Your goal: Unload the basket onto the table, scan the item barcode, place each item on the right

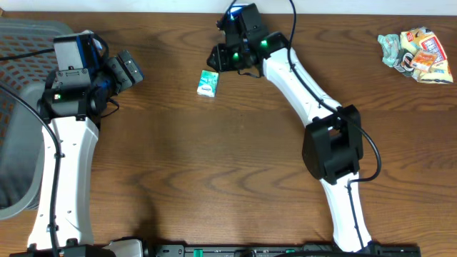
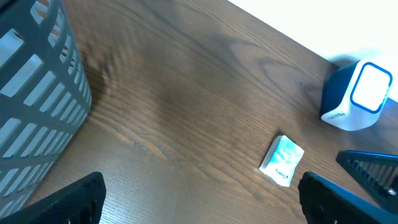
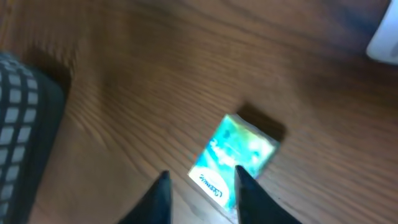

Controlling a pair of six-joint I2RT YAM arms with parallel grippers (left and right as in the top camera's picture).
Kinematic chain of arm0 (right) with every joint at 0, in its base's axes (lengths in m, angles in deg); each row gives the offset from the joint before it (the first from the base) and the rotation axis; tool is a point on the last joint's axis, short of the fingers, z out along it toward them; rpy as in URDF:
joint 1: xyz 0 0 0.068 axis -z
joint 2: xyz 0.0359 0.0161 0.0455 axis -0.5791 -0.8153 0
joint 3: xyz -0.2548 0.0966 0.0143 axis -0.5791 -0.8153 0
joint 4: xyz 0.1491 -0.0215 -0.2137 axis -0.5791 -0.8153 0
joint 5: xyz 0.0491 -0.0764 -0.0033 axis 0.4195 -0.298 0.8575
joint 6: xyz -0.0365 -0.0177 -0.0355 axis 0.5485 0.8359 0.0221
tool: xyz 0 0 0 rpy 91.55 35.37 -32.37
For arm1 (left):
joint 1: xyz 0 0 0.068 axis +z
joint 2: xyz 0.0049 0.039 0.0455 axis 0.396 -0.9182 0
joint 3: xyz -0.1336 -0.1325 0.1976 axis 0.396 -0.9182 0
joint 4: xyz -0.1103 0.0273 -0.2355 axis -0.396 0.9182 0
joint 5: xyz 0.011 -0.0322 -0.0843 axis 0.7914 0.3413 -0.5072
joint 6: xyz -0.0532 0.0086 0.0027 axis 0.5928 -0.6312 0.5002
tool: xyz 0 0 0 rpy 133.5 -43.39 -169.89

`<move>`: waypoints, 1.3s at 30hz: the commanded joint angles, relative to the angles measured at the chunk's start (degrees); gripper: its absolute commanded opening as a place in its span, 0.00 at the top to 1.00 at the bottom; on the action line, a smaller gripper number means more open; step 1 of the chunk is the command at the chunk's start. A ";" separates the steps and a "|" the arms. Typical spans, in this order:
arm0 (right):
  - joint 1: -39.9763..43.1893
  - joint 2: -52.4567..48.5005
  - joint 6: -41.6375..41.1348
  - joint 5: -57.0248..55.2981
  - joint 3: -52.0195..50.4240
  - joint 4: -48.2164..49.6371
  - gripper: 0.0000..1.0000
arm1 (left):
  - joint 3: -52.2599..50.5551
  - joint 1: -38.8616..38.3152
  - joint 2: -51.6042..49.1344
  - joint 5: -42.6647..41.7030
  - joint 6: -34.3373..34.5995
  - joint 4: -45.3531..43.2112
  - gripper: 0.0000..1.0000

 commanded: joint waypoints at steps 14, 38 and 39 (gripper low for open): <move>-5.07 -7.67 -2.99 -23.12 0.02 -4.42 0.99 | 0.20 0.09 -0.04 0.76 -0.15 0.15 0.02; -1.53 0.42 -1.68 -39.17 0.04 -27.56 0.99 | 0.20 0.09 -0.04 0.74 -0.15 0.13 0.02; -1.53 1.09 -1.55 -39.19 0.04 -27.50 0.99 | 0.20 0.09 -0.04 0.76 -0.15 0.13 0.02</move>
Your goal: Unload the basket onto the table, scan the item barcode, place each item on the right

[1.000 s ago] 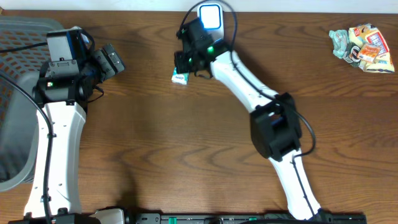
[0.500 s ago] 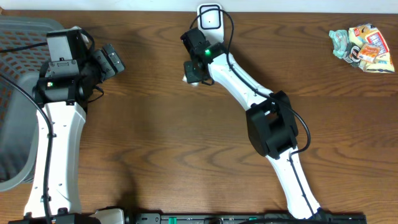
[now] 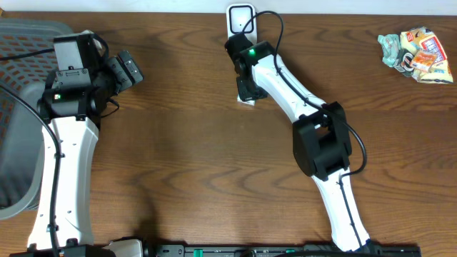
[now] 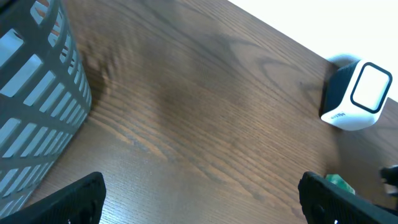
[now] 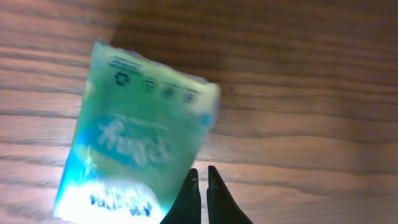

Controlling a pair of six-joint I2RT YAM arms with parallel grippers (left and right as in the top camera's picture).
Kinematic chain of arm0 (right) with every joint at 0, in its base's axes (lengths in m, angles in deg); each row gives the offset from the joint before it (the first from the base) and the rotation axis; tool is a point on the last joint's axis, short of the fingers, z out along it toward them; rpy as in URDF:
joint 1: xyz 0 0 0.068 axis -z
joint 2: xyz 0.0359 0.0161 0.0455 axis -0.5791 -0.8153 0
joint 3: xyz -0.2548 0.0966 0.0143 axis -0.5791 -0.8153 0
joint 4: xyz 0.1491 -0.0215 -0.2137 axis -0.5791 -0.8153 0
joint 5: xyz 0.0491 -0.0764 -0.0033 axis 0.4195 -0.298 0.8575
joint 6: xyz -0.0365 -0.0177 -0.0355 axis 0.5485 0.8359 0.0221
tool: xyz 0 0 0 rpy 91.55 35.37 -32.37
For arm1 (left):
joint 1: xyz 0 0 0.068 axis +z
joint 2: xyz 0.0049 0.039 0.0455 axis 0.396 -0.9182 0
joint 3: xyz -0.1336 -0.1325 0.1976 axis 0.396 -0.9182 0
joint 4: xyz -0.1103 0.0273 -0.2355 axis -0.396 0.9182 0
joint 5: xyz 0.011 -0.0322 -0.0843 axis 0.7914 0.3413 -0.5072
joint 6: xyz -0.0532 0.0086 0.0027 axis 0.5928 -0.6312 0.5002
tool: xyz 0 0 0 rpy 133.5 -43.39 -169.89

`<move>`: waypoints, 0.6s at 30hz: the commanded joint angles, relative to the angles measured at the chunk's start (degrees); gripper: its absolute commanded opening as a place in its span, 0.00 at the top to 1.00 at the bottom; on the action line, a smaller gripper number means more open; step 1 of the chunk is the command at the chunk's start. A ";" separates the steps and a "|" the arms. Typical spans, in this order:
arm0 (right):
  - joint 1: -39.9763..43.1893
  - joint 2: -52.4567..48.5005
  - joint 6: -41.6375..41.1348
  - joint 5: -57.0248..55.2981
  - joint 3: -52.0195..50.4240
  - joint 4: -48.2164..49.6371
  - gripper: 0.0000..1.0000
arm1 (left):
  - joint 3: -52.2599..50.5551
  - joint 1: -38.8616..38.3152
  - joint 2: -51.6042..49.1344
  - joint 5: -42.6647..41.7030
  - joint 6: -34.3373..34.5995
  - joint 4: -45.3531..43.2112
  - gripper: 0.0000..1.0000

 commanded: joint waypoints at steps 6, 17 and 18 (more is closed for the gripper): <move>0.87 8.74 2.45 -2.54 -0.13 1.49 0.95 | 0.20 0.09 -0.04 0.76 -0.15 0.13 0.02; 9.81 5.66 4.72 23.82 -0.17 1.70 0.25 | 0.20 0.09 -0.04 0.76 -0.15 0.15 0.02; 10.62 4.92 4.72 26.23 -0.17 1.68 0.26 | 0.20 0.09 -0.04 0.76 -0.15 0.15 0.02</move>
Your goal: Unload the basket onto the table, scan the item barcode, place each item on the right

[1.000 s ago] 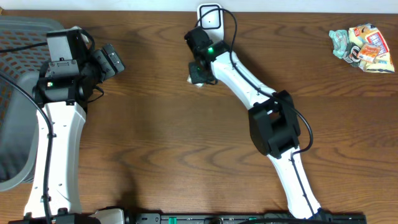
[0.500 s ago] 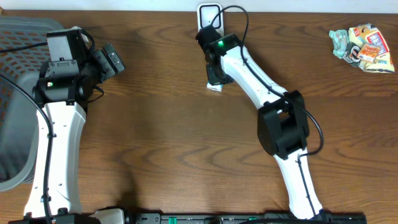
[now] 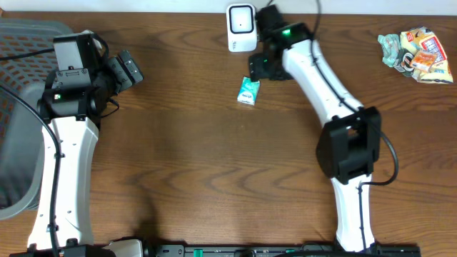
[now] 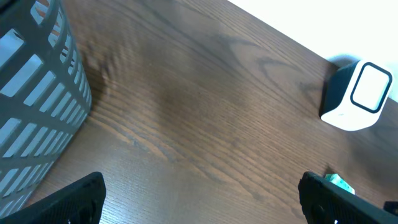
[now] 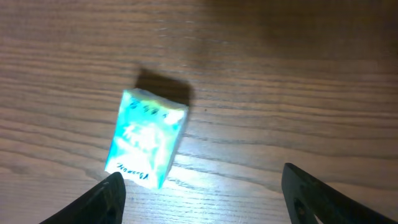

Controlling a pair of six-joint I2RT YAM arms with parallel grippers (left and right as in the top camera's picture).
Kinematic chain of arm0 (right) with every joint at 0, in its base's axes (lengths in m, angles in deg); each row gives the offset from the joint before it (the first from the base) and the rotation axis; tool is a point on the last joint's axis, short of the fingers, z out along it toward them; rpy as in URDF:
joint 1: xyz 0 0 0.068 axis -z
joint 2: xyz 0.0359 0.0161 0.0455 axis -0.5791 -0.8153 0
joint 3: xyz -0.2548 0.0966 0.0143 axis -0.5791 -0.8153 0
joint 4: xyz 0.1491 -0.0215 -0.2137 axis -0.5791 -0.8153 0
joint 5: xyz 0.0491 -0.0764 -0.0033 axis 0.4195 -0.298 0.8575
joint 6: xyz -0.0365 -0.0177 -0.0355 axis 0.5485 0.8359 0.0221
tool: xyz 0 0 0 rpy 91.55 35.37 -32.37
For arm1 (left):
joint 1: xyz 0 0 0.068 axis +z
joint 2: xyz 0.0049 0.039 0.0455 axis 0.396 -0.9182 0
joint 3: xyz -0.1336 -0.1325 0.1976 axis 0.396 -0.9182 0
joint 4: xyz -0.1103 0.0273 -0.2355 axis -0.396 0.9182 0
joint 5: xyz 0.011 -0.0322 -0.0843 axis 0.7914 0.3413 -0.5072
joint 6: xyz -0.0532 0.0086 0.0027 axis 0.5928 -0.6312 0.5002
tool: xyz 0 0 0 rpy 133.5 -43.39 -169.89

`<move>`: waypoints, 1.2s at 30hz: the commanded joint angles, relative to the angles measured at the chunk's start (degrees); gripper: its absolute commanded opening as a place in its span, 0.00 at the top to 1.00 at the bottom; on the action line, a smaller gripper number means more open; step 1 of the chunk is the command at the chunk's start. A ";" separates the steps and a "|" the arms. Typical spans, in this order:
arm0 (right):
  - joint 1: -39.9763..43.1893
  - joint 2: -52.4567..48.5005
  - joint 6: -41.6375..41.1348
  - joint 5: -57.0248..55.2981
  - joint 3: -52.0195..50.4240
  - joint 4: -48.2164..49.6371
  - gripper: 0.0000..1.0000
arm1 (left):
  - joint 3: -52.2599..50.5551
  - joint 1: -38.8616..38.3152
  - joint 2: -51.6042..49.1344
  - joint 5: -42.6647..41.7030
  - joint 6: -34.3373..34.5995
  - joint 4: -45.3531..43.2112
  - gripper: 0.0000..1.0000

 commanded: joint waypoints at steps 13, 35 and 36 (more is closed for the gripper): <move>5.55 -10.62 0.59 31.01 -0.17 0.35 0.35 | 0.20 0.09 -0.04 0.76 -0.15 0.13 0.02; 4.57 -13.00 -1.97 28.59 -0.55 4.28 0.60 | 0.20 0.09 -0.04 0.76 -0.15 0.13 0.02; 4.57 -13.18 -1.97 28.61 -0.55 4.35 0.63 | 0.20 0.09 -0.04 0.74 -0.15 0.13 0.02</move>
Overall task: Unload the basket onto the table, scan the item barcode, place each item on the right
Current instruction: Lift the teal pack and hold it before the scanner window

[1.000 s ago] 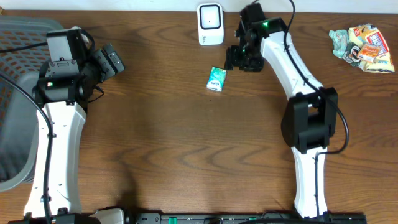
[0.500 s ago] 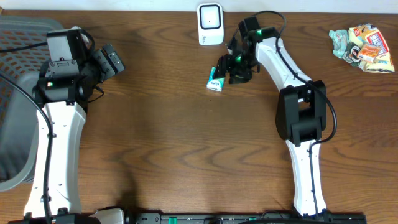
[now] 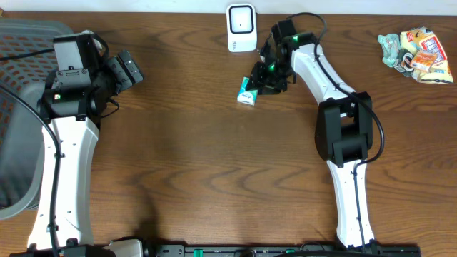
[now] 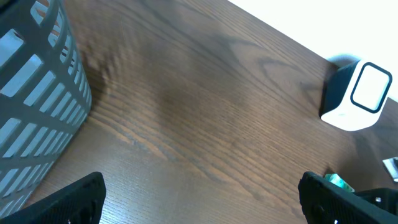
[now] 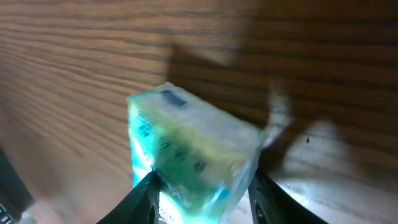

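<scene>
A small green tissue packet (image 3: 246, 91) lies on the wooden table a little below the white barcode scanner (image 3: 241, 18). My right gripper (image 3: 264, 80) is down at the packet's right side. In the right wrist view its fingers (image 5: 147, 198) press both sides of the packet (image 5: 186, 149), which looks tilted and blurred. My left gripper (image 3: 126, 69) hangs open far to the left, near the basket. The left wrist view shows its gripper (image 4: 205, 208) with nothing in it, the scanner (image 4: 357, 96) ahead, and a corner of the packet (image 4: 339, 181).
A grey slatted basket (image 3: 14, 107) fills the table's left edge, also seen as the basket (image 4: 31, 93) in the left wrist view. A heap of snack packets (image 3: 418, 50) lies at the back right.
My right gripper was wide open above the lying packet. Now it is lower, with its fingers closed in on the packet's two sides. The left arm has not moved.
The packet first lay left of the scanner with my right gripper beside it. Then it was below the scanner under the right gripper's shut tips. The gripper then stood open above the packet, and now grips it there.
</scene>
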Controlling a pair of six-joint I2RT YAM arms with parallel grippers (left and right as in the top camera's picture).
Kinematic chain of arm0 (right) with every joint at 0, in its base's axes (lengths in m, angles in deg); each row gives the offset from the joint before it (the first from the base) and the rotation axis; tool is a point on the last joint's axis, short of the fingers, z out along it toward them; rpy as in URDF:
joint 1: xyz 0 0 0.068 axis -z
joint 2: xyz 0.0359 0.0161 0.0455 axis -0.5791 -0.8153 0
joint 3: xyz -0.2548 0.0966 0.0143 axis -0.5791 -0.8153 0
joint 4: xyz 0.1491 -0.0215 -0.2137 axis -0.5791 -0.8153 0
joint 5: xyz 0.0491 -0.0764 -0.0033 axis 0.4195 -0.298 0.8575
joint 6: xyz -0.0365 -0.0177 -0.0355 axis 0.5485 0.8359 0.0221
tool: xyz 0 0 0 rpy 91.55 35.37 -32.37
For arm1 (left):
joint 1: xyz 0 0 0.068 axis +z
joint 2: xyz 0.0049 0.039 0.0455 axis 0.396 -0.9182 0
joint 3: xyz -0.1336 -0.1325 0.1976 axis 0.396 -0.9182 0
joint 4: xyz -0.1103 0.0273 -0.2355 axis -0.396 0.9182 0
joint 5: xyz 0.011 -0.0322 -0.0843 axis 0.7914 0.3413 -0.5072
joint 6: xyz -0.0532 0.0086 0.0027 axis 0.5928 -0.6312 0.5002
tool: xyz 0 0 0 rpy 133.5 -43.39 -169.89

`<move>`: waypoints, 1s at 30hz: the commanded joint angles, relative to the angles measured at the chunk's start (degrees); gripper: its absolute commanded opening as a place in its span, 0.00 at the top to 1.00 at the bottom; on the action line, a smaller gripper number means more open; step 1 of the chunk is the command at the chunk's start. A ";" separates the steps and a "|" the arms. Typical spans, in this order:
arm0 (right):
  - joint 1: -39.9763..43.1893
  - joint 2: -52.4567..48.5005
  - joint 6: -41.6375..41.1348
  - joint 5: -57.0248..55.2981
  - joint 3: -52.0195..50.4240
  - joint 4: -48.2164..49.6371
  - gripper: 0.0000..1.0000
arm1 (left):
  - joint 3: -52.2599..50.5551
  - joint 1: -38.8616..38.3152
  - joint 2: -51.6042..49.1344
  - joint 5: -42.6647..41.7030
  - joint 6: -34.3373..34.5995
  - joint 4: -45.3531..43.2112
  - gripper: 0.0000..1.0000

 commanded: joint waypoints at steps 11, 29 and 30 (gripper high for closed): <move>0.44 -0.50 2.49 5.18 -0.24 1.29 0.99 | 0.20 0.09 -0.04 0.76 -0.15 0.15 0.02; 9.81 9.57 24.02 50.18 -0.13 11.43 0.99 | 0.20 0.09 -0.04 0.76 -0.15 0.13 0.02; 10.29 9.55 25.38 52.50 -0.13 11.39 0.99 | 0.20 0.09 -0.04 0.76 -0.15 0.13 0.02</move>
